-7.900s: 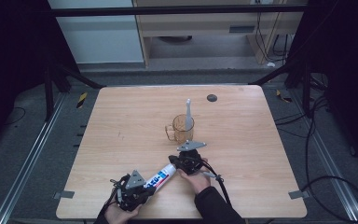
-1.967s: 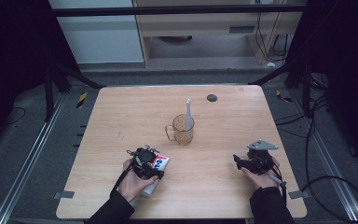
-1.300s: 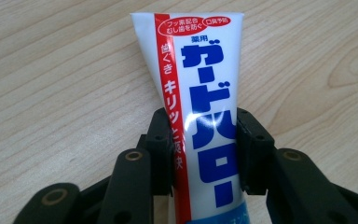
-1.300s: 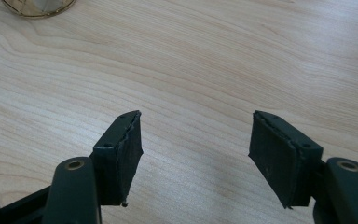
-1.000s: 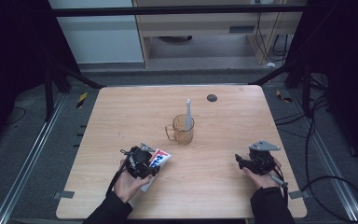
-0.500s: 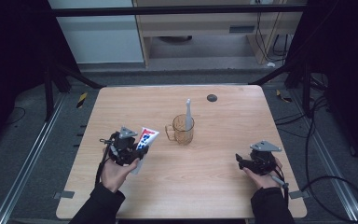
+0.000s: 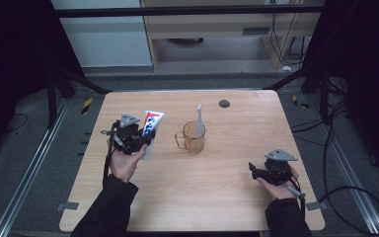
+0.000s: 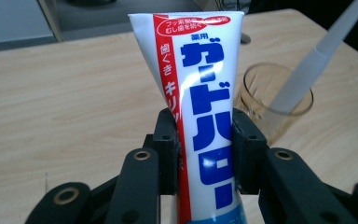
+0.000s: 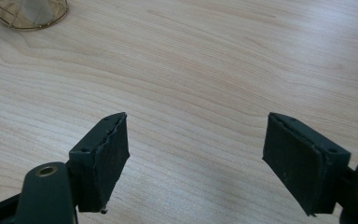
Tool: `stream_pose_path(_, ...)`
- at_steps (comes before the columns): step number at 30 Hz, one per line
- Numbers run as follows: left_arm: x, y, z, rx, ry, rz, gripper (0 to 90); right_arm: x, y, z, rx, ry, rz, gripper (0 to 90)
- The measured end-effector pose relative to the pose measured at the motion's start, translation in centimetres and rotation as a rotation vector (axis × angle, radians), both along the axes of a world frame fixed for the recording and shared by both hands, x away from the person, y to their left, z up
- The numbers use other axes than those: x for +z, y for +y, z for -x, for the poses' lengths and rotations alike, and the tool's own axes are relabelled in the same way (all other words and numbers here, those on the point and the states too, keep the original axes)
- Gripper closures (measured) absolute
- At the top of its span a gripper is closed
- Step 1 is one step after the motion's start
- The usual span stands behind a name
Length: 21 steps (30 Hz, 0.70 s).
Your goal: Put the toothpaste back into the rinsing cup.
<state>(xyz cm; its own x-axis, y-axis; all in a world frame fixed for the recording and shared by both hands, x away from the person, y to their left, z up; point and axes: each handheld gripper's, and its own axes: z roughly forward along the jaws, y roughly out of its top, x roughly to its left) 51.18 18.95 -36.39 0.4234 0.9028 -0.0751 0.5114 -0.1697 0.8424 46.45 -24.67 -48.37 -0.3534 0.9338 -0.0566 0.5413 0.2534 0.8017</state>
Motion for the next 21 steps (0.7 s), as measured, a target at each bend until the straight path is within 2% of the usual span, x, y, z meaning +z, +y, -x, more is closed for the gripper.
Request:
stream_pose_path(2, 0.2, -0.4, -0.5, 0.016, -0.025, 0.013, 67.2, 0.0, 0.0, 0.0, 0.001, -0.002, -0.003, 21.7)
stream_pose_path(7, 0.9, -1.6, -1.9, 0.031, -0.058, 0.052, 67.2, 0.0, 0.0, 0.0, 0.003, 0.0, -0.001, 21.6)
stream_pose_path(14, 1.1, -3.3, -3.6, 0.037, -0.09, 0.095, 67.2, 0.0, -0.1, 0.0, 0.003, -0.006, -0.006, 21.1)
stream_pose_path(21, 1.4, -4.2, -4.5, 0.041, -0.13, 0.107, 67.3, -0.1, -0.1, -0.1, -0.002, -0.009, -0.006, 20.6)
